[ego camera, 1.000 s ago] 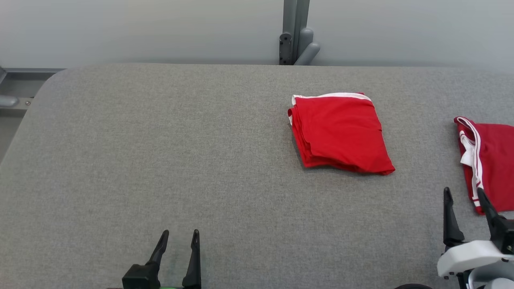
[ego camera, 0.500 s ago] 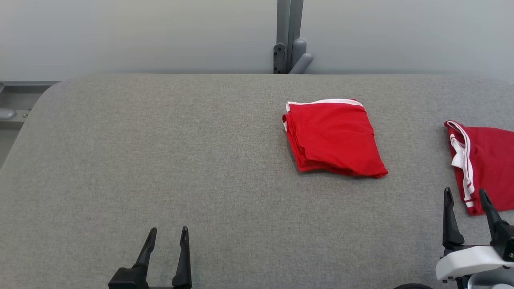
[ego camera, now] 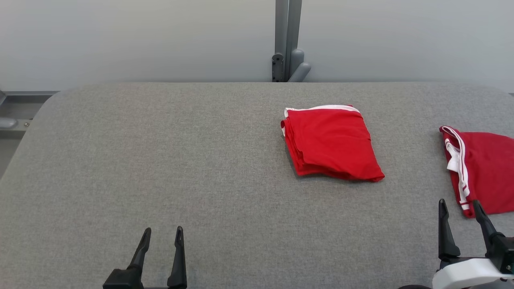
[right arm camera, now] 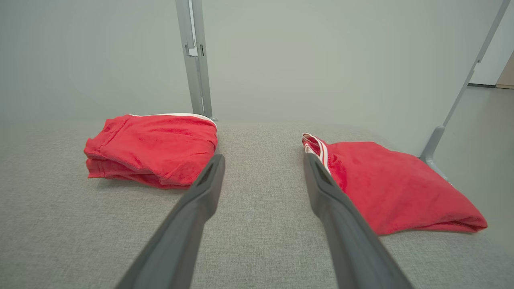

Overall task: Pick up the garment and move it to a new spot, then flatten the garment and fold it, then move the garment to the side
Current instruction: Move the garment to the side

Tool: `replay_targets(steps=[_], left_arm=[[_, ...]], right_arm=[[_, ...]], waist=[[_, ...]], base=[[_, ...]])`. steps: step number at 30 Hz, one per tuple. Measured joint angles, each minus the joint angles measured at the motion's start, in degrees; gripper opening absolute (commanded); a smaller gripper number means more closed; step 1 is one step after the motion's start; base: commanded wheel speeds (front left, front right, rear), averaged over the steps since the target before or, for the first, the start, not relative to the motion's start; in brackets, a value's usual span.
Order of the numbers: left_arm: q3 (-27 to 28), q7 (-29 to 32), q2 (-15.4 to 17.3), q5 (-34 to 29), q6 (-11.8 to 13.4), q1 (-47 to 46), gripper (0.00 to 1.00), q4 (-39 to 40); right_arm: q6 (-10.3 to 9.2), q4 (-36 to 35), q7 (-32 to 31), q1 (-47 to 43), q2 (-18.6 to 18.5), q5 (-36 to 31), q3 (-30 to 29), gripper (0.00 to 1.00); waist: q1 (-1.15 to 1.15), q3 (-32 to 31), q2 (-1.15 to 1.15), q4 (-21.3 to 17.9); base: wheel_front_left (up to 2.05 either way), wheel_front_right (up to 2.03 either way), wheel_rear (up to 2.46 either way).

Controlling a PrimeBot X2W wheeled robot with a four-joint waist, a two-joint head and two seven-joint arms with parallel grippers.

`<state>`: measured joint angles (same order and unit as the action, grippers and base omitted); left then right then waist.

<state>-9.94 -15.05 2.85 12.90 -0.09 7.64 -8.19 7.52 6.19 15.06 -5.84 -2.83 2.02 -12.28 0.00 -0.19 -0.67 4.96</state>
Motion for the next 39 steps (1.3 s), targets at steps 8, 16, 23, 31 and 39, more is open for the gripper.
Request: replay_targets(steps=[8, 16, 23, 31, 39], left_arm=[[0.58, 0.00, 0.00, -0.38, -0.48, -0.27, 1.00, -0.59], [0.62, 0.00, 0.00, -0.38, -0.66, -0.63, 1.00, -0.82], [0.02, 0.00, 0.01, -0.36, -0.96, -1.86, 1.00, -0.75], [-1.99, 0.00, 0.00, -0.71, -2.44, -8.81, 1.00, -1.05], [-4.41, 0.00, 0.02, 0.26, -2.67, -13.51, 1.00, -1.48]], right_arm=[[0.00, 0.08, 0.00, -0.93, 0.01, 0.09, 0.62, 1.00], [0.00, 0.20, 0.00, -1.02, 0.01, 0.15, 0.96, 1.00], [-0.03, 7.35, -0.37, 6.46, -0.21, 3.33, 5.53, 1.00], [0.00, 19.48, -18.63, 30.52, -4.70, 10.65, 7.72, 1.00], [-0.02, 33.52, -26.64, 44.58, -6.43, 13.70, 6.01, 1.00]], waist=[[0.00, -0.16, 0.00, -0.39], [0.00, -0.38, 0.00, -0.68], [0.00, 1.44, 0.00, -0.86], [0.00, 8.02, 0.00, -0.01], [0.00, 15.46, 0.00, 3.33]], base=[[0.00, 0.00, 0.00], [0.00, 0.00, 0.00], [0.00, 0.00, 0.00], [0.00, 0.00, 0.00], [0.00, 0.00, 0.00]])
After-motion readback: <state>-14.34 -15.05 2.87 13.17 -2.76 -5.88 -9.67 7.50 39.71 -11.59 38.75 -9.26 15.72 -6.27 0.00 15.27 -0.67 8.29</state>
